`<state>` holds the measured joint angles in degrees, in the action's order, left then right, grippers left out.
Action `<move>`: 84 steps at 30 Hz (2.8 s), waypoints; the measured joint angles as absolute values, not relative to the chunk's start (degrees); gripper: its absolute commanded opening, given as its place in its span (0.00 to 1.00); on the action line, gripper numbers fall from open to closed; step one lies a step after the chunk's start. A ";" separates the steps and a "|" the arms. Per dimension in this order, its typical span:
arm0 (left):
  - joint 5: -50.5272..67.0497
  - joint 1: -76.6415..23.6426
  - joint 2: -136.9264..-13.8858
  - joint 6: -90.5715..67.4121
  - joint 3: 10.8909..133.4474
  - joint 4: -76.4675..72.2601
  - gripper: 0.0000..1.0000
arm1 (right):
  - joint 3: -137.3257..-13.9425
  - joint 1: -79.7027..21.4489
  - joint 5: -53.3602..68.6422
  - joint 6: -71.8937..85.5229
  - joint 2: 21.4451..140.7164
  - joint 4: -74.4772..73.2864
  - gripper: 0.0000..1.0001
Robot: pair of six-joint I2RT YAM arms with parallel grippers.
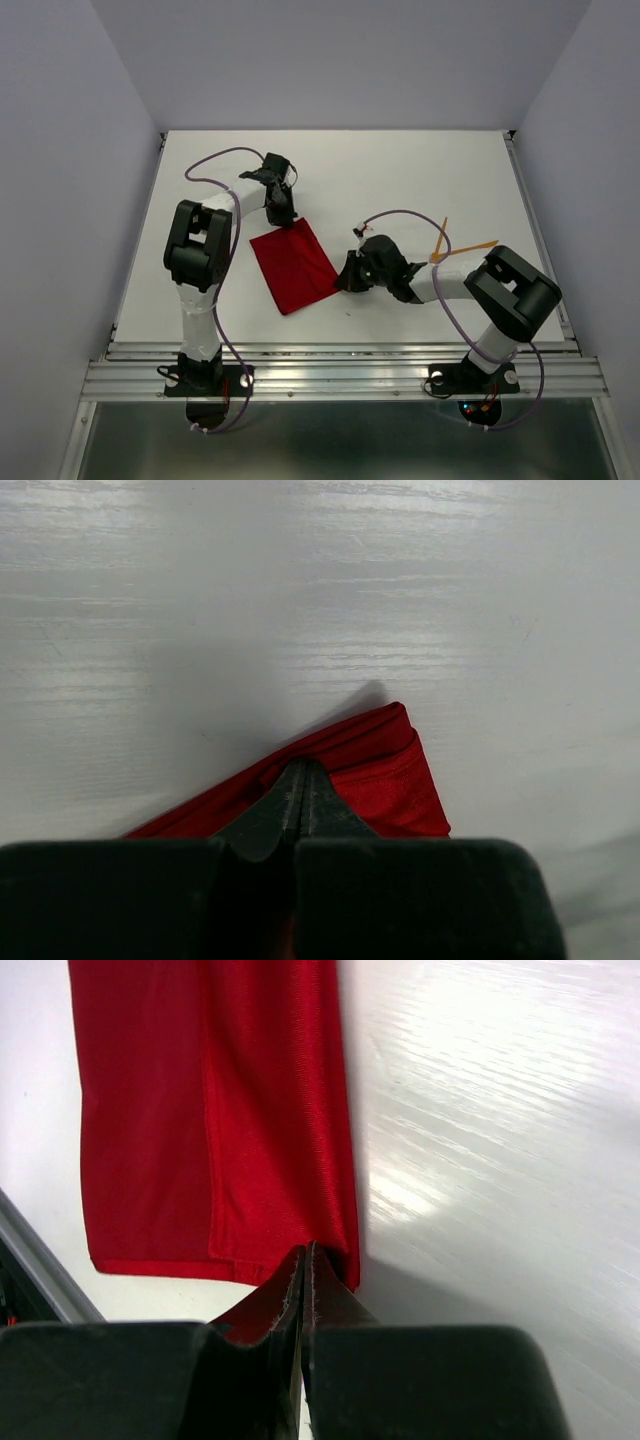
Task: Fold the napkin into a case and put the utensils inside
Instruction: Smooth out the 2/3-rectangle-folded napkin at the center of the board.
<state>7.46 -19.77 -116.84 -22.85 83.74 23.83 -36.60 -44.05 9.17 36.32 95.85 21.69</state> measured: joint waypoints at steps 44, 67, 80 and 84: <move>17.52 -26.15 -126.34 -24.34 95.29 20.08 0.00 | -65.04 -31.55 4.23 28.08 105.60 3.20 0.02; 13.93 -26.22 -124.11 -20.97 94.91 20.82 0.01 | -71.57 -30.39 8.64 29.69 117.51 6.72 0.02; 13.26 -26.15 -118.65 -19.20 91.72 20.67 0.00 | -71.50 -30.39 8.84 30.04 117.51 6.90 0.03; 15.00 -26.15 -119.20 -18.48 91.31 21.82 0.00 | -71.50 -30.39 8.84 30.04 117.54 6.87 0.02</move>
<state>15.00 -26.15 -119.20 -18.48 91.31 21.82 -71.50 -30.39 8.84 30.04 117.54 6.87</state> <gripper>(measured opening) 0.061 0.028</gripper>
